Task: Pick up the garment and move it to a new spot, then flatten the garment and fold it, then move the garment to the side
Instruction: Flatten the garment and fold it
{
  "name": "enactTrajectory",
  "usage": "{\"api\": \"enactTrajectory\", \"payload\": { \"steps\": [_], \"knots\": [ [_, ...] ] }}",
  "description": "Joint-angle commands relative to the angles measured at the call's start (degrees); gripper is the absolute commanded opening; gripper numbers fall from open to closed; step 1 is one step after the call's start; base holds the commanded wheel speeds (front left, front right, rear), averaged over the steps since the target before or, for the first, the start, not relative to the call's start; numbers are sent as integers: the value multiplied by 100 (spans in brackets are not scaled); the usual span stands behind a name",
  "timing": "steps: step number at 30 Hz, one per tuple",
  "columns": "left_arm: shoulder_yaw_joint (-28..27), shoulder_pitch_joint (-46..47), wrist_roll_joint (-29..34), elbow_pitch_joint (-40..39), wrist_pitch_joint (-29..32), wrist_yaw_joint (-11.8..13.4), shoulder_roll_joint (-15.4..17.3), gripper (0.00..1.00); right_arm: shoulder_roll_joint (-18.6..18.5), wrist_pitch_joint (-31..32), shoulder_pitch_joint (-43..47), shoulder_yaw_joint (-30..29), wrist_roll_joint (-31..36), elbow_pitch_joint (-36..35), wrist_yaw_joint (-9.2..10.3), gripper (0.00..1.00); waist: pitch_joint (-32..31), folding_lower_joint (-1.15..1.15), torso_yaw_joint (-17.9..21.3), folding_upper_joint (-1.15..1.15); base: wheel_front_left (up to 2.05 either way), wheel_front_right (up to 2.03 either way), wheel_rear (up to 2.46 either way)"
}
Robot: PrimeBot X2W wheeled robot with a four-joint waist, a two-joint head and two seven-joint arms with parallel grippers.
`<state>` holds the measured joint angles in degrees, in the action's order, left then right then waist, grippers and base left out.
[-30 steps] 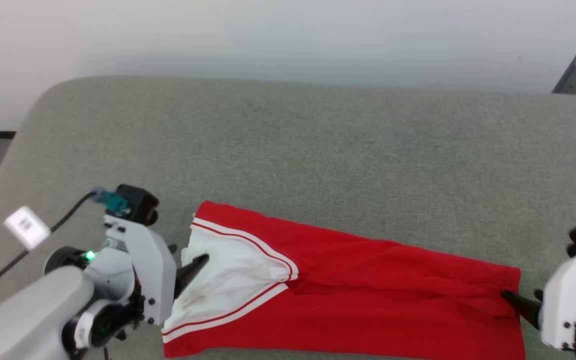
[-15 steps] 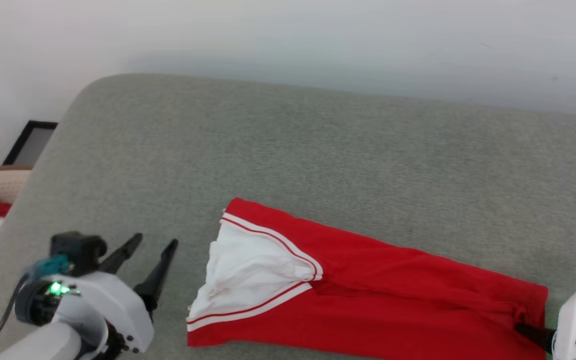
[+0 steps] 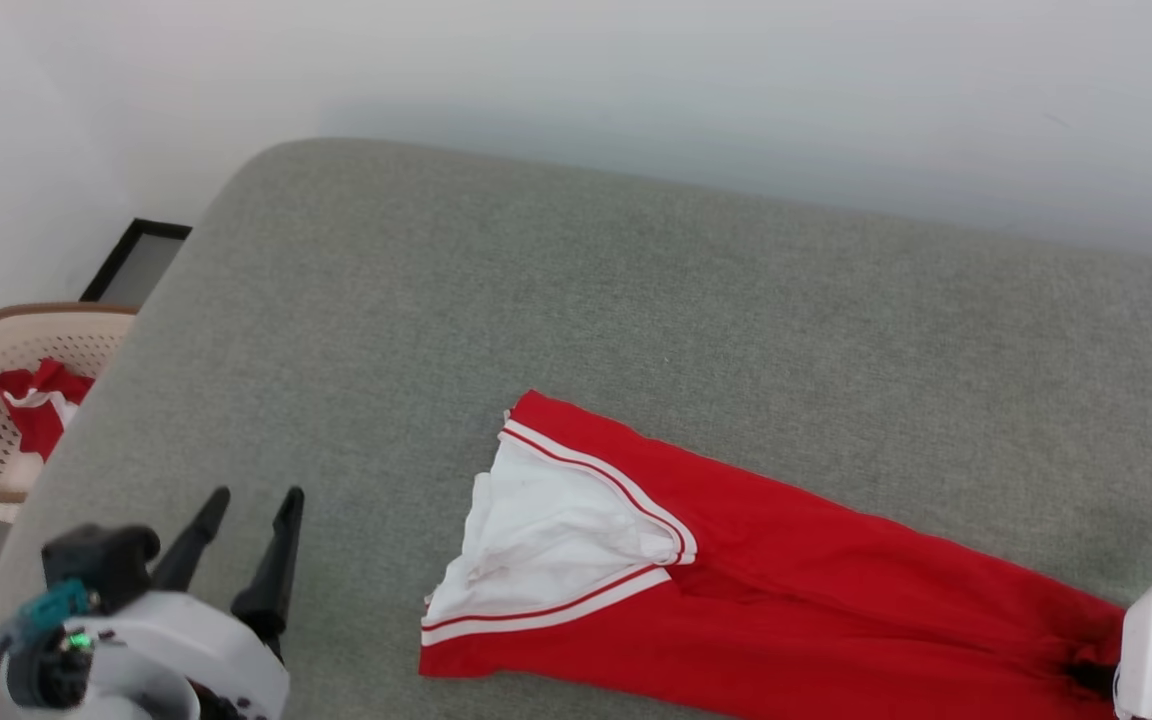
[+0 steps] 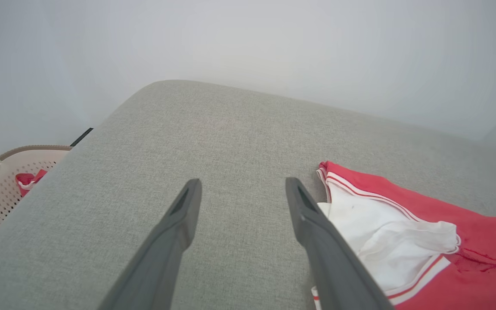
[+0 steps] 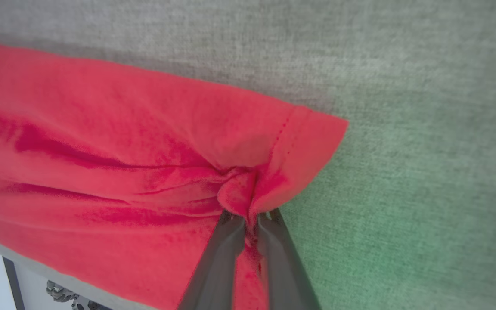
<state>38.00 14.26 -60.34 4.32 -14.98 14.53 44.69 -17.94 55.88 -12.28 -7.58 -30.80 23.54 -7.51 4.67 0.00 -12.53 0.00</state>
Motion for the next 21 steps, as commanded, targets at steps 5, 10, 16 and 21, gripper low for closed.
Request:
{"api": "enactTrajectory", "payload": {
  "steps": [5,10,16,21],
  "knots": [
    [-709,-562,426,187,-12,-299,-450,100,-45,-91,110,111,-185,165,6,0,-146,0,-41,0,0,0,0],
    [-1191,-931,791,348,-12,-569,-752,100,-355,-311,144,-100,-209,204,10,0,-227,0,-19,0,0,0,0],
    [-1645,-1177,1129,456,-13,-836,-1015,100,-651,-654,134,-451,-182,400,9,0,-312,0,43,0,0,0,0],
    [-1931,-1317,1305,490,-13,-1009,-1157,100,-950,-868,49,-685,-1,665,9,0,-344,0,155,0,0,0,0]
  ]
}}
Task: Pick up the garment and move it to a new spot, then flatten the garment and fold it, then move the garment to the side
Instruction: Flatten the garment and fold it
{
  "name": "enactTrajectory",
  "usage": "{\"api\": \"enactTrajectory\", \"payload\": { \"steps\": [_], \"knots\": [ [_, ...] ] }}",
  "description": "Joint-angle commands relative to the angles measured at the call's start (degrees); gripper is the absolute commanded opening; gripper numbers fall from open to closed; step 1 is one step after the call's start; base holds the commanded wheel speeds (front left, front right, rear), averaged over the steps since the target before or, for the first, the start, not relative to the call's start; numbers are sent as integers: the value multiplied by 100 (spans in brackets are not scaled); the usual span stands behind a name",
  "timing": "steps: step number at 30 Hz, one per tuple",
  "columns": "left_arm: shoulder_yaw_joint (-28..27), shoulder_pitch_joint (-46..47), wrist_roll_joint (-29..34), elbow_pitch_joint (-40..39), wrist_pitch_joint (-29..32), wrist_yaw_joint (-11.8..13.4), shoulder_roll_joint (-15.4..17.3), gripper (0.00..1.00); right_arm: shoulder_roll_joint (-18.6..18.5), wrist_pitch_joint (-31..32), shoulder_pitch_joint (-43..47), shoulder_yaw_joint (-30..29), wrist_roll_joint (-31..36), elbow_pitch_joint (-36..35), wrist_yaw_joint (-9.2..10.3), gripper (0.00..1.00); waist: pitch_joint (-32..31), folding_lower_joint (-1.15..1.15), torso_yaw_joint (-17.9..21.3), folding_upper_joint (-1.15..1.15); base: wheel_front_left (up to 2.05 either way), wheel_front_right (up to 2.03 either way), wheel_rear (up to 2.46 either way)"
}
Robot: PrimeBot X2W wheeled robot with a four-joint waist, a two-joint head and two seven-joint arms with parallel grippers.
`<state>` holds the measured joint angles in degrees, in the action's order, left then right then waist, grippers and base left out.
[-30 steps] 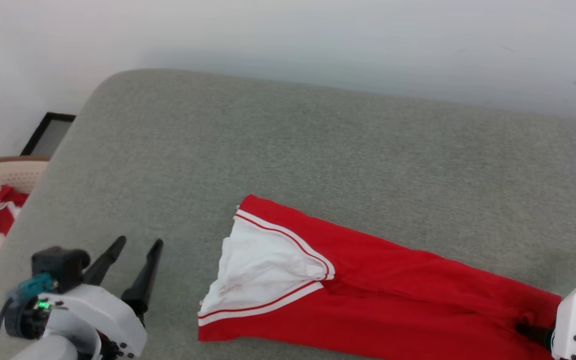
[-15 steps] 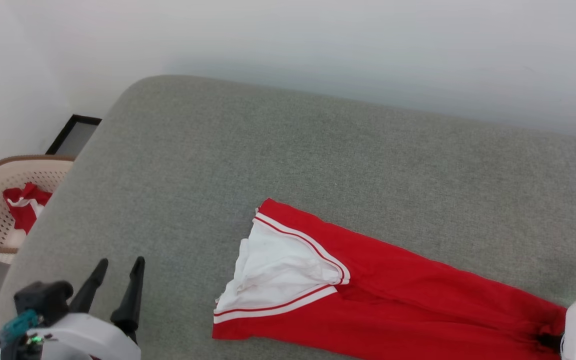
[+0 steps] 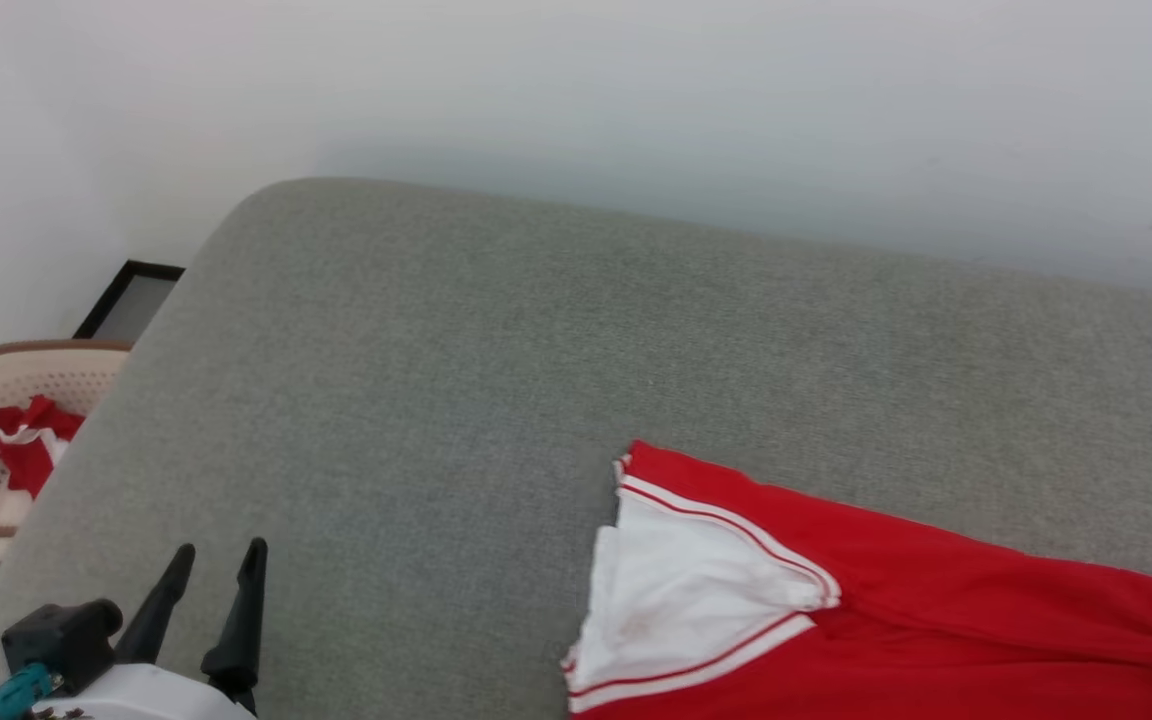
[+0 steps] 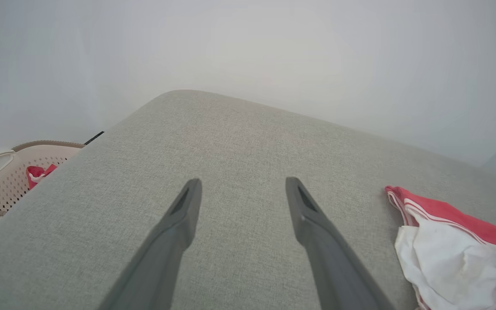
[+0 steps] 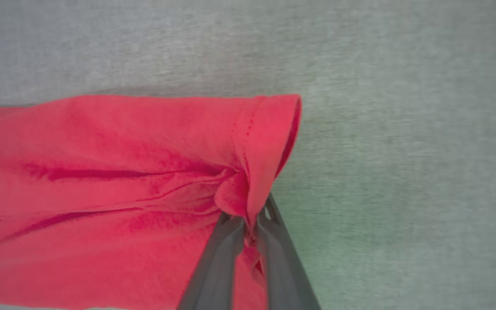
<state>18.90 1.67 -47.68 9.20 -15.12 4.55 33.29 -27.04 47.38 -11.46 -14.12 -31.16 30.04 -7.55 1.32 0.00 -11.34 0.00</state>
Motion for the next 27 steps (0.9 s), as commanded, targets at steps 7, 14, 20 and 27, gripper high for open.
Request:
{"api": "enactTrajectory", "payload": {
  "steps": [7,14,20,27],
  "knots": [
    [-227,-155,207,19,1,-143,-109,100,-219,114,-179,197,-51,-178,12,0,-10,0,187,0,0,0,0],
    [-328,-270,182,39,1,-179,-185,100,318,730,14,563,-651,-1430,11,0,-87,0,262,0,0,0,0],
    [-270,-238,193,44,23,-201,-212,100,1029,1115,182,1148,-876,-2572,11,0,-134,0,177,0,0,0,0],
    [-97,7,255,88,121,-274,-294,100,1851,839,-189,2004,-703,-2487,11,0,-124,0,-121,0,0,0,0]
  ]
}}
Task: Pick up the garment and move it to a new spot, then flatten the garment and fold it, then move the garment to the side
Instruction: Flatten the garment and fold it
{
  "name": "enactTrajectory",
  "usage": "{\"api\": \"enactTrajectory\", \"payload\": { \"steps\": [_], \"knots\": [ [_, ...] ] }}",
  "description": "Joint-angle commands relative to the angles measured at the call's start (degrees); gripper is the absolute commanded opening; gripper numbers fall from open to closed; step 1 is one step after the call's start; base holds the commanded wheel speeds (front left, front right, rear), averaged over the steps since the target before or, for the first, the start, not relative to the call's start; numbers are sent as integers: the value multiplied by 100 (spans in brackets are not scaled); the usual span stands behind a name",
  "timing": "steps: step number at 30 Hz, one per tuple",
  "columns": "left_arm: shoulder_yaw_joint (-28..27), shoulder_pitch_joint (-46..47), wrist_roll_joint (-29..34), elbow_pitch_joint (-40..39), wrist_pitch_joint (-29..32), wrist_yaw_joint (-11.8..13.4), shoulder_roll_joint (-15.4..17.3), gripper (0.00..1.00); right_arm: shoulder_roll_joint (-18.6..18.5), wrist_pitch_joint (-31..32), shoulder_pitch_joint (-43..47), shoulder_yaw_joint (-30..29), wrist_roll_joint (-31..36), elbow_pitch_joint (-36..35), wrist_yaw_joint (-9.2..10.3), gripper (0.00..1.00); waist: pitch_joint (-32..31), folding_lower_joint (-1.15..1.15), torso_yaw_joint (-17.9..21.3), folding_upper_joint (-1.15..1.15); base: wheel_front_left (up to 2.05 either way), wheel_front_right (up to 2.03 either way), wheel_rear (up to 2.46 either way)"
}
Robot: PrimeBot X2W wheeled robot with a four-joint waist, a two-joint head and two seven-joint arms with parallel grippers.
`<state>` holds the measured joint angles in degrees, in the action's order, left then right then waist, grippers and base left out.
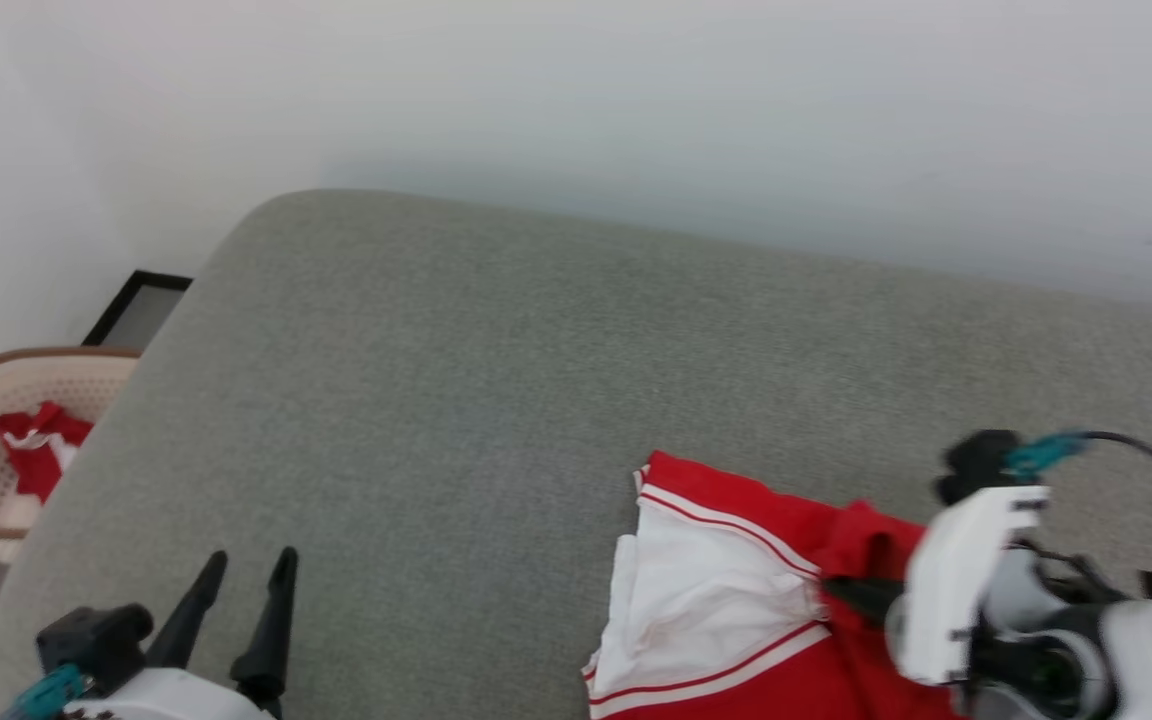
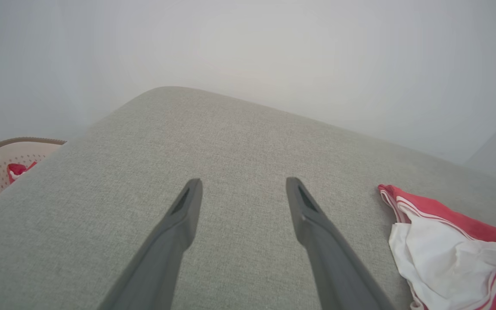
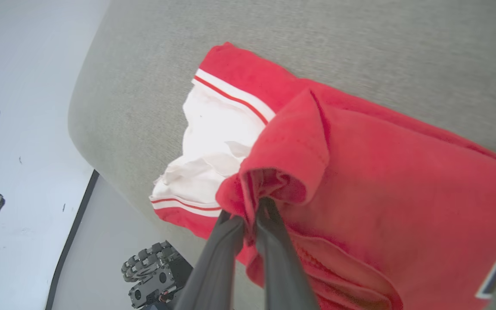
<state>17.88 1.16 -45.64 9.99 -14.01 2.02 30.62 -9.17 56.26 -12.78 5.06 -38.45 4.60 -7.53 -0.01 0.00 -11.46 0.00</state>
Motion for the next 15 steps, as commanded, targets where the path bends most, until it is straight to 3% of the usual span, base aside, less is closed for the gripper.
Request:
{"api": "enactTrajectory", "payload": {
  "steps": [1,15],
  "knots": [
    [38,95,54,19,24,-42,-43,100,126,-121,-119,213,68,152,9,0,13,0,-156,0,0,0,0],
    [258,477,31,329,63,-253,-227,100,554,-1555,-1170,1333,324,2383,9,0,116,0,-563,0,0,0,0]
  ]
}}
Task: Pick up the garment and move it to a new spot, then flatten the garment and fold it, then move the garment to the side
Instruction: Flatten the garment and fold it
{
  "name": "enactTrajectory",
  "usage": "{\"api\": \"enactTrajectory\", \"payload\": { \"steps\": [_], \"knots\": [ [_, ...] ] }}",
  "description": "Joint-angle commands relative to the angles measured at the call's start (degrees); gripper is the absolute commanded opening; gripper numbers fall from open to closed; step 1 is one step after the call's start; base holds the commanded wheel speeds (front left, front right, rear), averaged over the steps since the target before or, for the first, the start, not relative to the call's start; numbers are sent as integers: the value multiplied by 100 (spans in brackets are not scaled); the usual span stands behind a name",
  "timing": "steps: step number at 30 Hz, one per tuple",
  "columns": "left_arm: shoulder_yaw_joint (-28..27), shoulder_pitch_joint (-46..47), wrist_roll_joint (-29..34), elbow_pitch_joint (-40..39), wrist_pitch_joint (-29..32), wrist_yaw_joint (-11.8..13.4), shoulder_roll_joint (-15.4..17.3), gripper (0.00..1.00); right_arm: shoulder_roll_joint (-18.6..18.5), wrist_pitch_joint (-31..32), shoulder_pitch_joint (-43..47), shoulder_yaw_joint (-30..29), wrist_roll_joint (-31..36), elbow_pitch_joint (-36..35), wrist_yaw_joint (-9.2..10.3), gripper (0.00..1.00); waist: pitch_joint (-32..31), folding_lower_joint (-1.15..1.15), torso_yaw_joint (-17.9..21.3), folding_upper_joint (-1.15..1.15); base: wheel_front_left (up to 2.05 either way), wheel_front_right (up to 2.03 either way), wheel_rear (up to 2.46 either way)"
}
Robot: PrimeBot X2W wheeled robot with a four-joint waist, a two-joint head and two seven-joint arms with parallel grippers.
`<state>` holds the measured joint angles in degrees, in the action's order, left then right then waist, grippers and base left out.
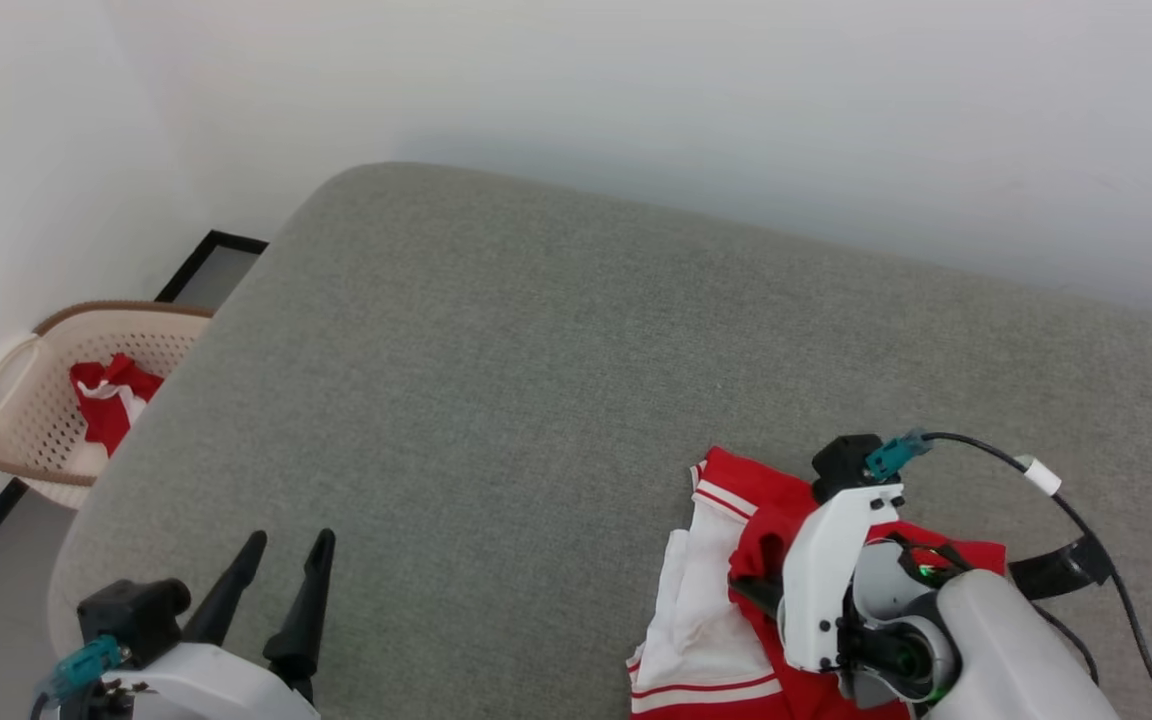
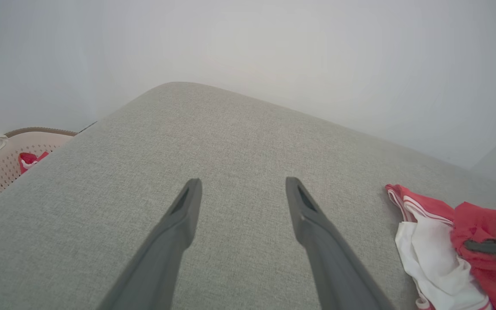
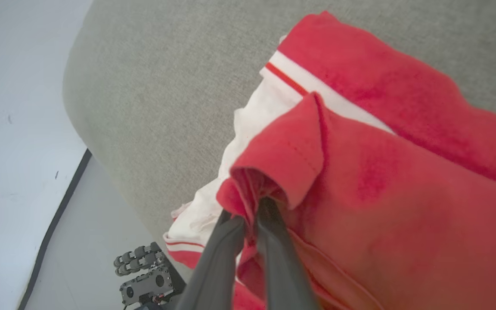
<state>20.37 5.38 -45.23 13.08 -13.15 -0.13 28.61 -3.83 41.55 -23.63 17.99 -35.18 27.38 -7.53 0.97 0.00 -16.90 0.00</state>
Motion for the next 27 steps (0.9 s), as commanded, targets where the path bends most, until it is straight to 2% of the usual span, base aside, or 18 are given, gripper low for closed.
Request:
{"api": "enactTrajectory", "payload": {
  "steps": [1,2,3,7,12,18,27],
  "knots": [
    [14,67,-16,47,-29,-49,-33,100,30,-211,-191,102,53,262,9,26,20,0,-22,0,0,0,0],
    [15,77,-20,72,-32,-65,-40,100,35,-320,-273,161,72,395,9,67,17,0,-21,0,0,0,0],
    [15,76,-19,98,-38,-76,-36,100,40,-408,-324,192,16,501,9,100,11,0,-9,0,0,0,0],
    [-31,31,-49,143,-61,-86,-35,100,46,-533,-488,427,-149,637,9,100,-25,0,74,0,0,0,0],
    [-134,-105,-91,151,-95,-52,30,100,-186,-721,-625,589,-478,388,9,100,-98,0,345,0,0,0,0],
    [-256,-245,-114,115,-130,-34,134,100,-749,-1026,-534,581,-651,-227,9,100,-162,0,741,0,0,0,0],
    [-427,-459,-56,42,-165,43,221,100,-1535,-1980,3,108,-627,-963,9,100,-220,0,1401,0,0,0,0]
  ]
}}
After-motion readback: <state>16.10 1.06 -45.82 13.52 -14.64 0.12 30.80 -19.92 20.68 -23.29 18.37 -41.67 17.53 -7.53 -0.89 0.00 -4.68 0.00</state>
